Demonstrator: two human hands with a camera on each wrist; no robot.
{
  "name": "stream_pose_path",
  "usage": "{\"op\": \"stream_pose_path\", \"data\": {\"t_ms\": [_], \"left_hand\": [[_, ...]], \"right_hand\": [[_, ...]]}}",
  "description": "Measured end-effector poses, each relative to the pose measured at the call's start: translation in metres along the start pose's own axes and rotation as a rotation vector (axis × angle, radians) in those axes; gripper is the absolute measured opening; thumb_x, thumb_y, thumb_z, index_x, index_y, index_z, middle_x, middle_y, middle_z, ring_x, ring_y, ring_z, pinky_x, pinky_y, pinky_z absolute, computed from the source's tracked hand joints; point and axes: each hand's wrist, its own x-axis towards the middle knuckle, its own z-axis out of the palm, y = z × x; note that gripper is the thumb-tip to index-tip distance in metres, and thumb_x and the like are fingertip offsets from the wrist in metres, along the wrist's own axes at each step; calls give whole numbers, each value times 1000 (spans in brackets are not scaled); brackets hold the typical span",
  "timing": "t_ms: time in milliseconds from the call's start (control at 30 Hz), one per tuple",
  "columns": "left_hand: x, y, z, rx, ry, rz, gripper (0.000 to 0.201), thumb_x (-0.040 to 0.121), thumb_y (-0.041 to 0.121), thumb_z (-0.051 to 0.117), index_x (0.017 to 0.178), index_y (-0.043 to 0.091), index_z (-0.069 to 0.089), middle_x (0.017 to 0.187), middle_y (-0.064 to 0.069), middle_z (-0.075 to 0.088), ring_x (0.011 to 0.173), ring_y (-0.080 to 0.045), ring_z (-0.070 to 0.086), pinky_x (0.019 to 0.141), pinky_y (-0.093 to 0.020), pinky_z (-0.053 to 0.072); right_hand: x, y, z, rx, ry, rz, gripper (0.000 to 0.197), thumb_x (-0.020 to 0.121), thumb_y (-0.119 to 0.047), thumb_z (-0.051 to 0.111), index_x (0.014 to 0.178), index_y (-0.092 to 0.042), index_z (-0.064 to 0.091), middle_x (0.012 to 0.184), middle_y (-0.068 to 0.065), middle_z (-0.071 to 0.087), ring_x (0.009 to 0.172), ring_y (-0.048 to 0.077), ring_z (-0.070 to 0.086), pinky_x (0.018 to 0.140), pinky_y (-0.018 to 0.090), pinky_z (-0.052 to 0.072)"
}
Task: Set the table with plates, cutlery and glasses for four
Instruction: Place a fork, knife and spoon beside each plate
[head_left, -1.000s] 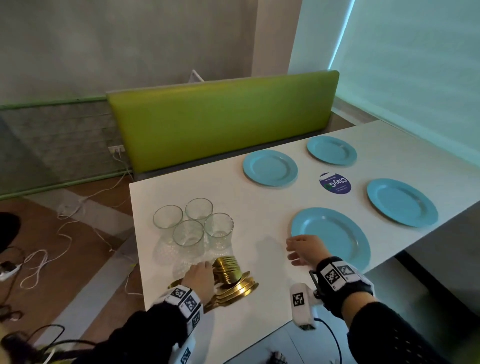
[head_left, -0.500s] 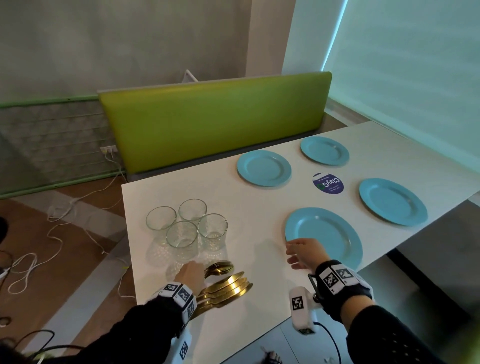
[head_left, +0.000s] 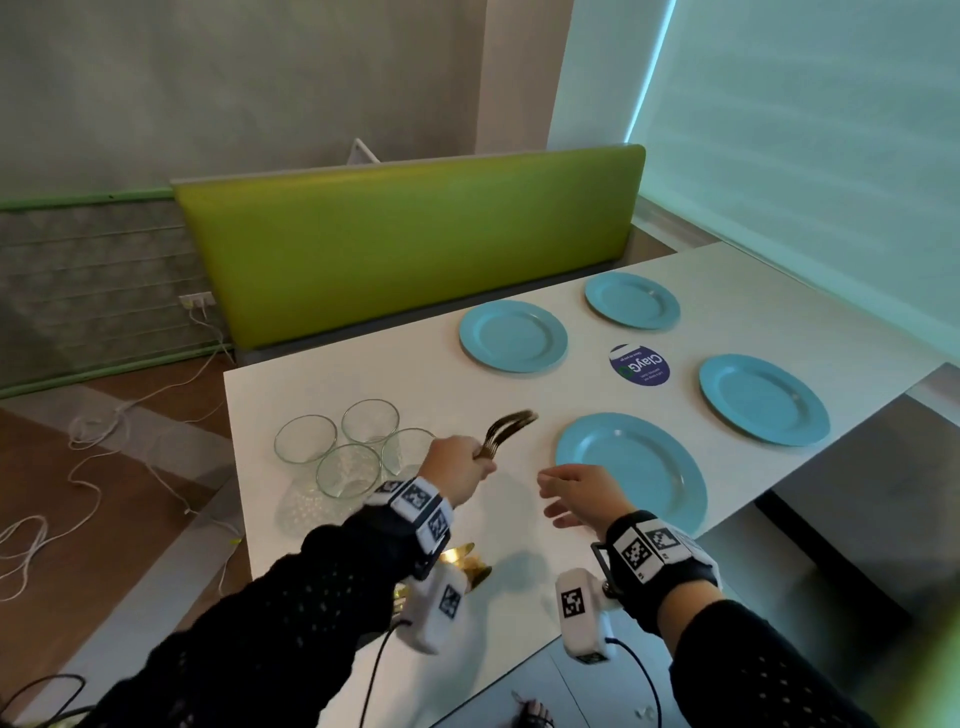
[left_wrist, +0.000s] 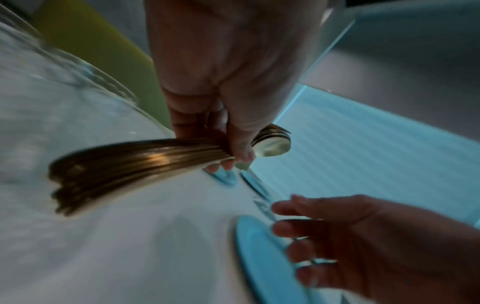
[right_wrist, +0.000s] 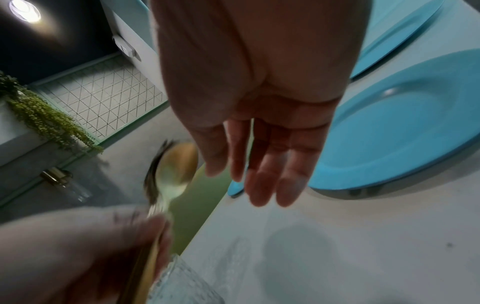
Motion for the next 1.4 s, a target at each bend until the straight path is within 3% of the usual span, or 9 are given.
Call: {"op": "stream_pose_path", "data": {"t_ms": [67,167,233,400,500,667,967,1133,1400], "left_hand": [[10,18,5,-156,-3,13,18,88,22,60,78,9,67,75,-4,65,75,-18,59,72,-23,43],[23,35,19,-469,-57,-61,22,88,23,62,68,14,62,70,-2,65,69,-17,60,79,-33,52],[29,46,30,-712,-108,-140,19,89,20,62,72,13,61,72,-5,63,65,-17,60,77,-36,54],[45,76,54,-960,-195,-234,12,92,16,59,100,8,58,76,-3,60,64,-13,57,52,-19,53],[61,92,65,-986,-228,-242,11,93,15,57,101,8,57,76,-4,60,63,-13,57,44,-16,52],[100,119,86,-971,-233,-256,15,92,14,58,99,1,61,74,-8,60,62,-16,56,62,-24,49],[152,166,119,-1075,-194,-374,15,93,14,55,91,0,60,73,-8,58,64,-17,54,63,-25,49],[178,175,129,-1084,-106,-459,16,91,11,58,77,4,58,71,-5,54,61,-14,48,58,-24,42],[201,173,132,-1157,-42,-503,18,92,11,56,76,4,56,70,-7,55,64,-17,52,62,-26,47]], "right_hand": [[-1,-8,-1,30,-32,-38,23,93,-16,56,112,-5,61,80,1,60,61,13,59,53,20,51],[-5,-15,-9,59,-65,-102,16,92,-12,58,107,-9,61,78,0,61,62,10,58,53,18,50],[-4,-16,-17,66,-42,-125,12,91,-8,59,102,-10,61,73,0,61,58,7,58,53,17,50],[12,-11,-48,97,52,-105,14,87,-1,61,82,-14,58,67,4,59,45,3,58,48,17,50],[29,-11,-69,66,56,-95,21,86,-1,62,71,-14,58,66,4,61,51,8,59,49,17,52],[65,-15,-109,120,48,-57,21,84,2,64,69,-8,55,62,8,59,39,4,59,46,19,54],[120,-5,-182,131,26,11,17,84,-5,67,70,-11,60,62,1,61,48,10,58,52,22,53],[145,22,-231,-12,104,111,17,82,-5,68,68,-12,61,63,2,58,51,14,54,50,22,52],[162,66,-261,-364,107,241,15,81,-14,71,69,-17,62,71,0,62,60,12,56,68,28,53]]}}
